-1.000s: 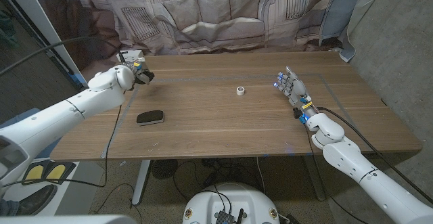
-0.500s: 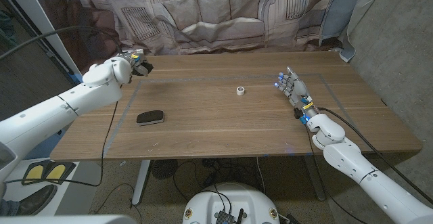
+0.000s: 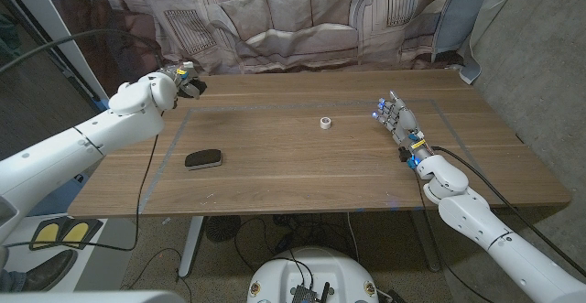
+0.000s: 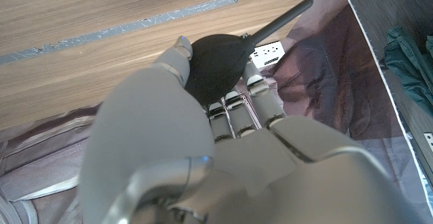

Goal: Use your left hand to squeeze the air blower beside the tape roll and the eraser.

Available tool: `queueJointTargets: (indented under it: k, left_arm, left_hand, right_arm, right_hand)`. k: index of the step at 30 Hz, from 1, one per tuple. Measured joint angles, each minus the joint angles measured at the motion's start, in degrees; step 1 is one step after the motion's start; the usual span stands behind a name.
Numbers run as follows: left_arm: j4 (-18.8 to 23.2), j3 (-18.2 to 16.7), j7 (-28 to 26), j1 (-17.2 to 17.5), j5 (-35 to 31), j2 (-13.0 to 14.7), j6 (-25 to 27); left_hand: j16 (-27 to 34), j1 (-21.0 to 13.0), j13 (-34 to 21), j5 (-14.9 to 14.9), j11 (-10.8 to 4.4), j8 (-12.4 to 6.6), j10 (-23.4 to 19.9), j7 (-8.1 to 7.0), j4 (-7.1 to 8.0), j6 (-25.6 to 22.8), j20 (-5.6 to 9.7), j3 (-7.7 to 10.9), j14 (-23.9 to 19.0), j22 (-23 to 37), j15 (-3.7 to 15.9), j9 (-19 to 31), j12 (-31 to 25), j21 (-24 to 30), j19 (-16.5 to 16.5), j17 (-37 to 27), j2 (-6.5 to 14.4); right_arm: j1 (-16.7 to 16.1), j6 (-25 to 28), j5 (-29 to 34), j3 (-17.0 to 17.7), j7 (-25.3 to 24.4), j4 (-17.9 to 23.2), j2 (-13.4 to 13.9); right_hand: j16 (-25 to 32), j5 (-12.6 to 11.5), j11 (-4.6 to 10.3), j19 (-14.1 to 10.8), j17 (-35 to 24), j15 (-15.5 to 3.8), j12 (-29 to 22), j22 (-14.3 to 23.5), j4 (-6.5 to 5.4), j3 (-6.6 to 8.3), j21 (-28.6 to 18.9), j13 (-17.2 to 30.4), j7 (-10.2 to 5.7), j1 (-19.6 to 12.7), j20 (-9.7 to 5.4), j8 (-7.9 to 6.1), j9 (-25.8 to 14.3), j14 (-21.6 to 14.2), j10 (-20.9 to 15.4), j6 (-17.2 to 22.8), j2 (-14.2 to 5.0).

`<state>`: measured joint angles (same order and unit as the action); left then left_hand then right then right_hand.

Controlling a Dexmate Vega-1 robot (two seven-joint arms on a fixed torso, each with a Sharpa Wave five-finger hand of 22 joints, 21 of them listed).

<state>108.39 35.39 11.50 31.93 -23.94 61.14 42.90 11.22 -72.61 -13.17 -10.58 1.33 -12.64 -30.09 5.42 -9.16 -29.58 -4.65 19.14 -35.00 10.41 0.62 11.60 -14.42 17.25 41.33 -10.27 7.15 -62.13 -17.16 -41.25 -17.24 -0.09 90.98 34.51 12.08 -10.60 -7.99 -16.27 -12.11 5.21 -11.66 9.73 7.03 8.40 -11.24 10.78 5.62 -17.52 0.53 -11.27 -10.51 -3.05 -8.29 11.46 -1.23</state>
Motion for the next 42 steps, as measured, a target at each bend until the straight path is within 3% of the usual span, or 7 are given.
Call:
queueJointTargets:
  k: [12,42]
  left_arm:
    - [-0.3,-0.1,-0.5,0.2,-0.3,-0.6,-0.7]
    - [-2.7,1.6,-0.3,-0.5,-0.8,-3.2,-1.4]
  left_hand:
    - [0.0,-1.1,-0.3,-0.3,-0.36,0.00,-1.9,-0.28,-0.99,-1.8,-0.17,1.29,-1.2,0.1,0.50,0.0,-0.2,0.0,1.3,0.0,-1.0]
    - [1.6,-7.9,-2.2,-0.9,-1.03,-2.22,-10.5,-0.74,-1.03,-11.8,2.50,6.15,-10.6,0.7,2.98,0.3,-3.0,4.8,9.9,-0.8,0.6]
  right_arm:
    - [-0.3,0.0,0.0,0.1,-0.2,0.2,0.0]
    - [-1.0,0.1,-0.6,0.3,-0.1,0.2,0.3]
  right_hand:
    - [0.0,0.0,-0.21,0.0,0.0,0.00,0.0,0.0,0.00,0.00,0.0,0.0,0.00,0.0,0.00,0.00,0.0,0.0,-0.2,0.0,0.00]
    - [0.0,0.0,-0.21,0.0,0.0,0.00,0.0,0.0,0.00,0.00,0.0,0.0,0.00,0.0,0.00,0.00,0.0,0.0,-0.2,0.0,0.00]
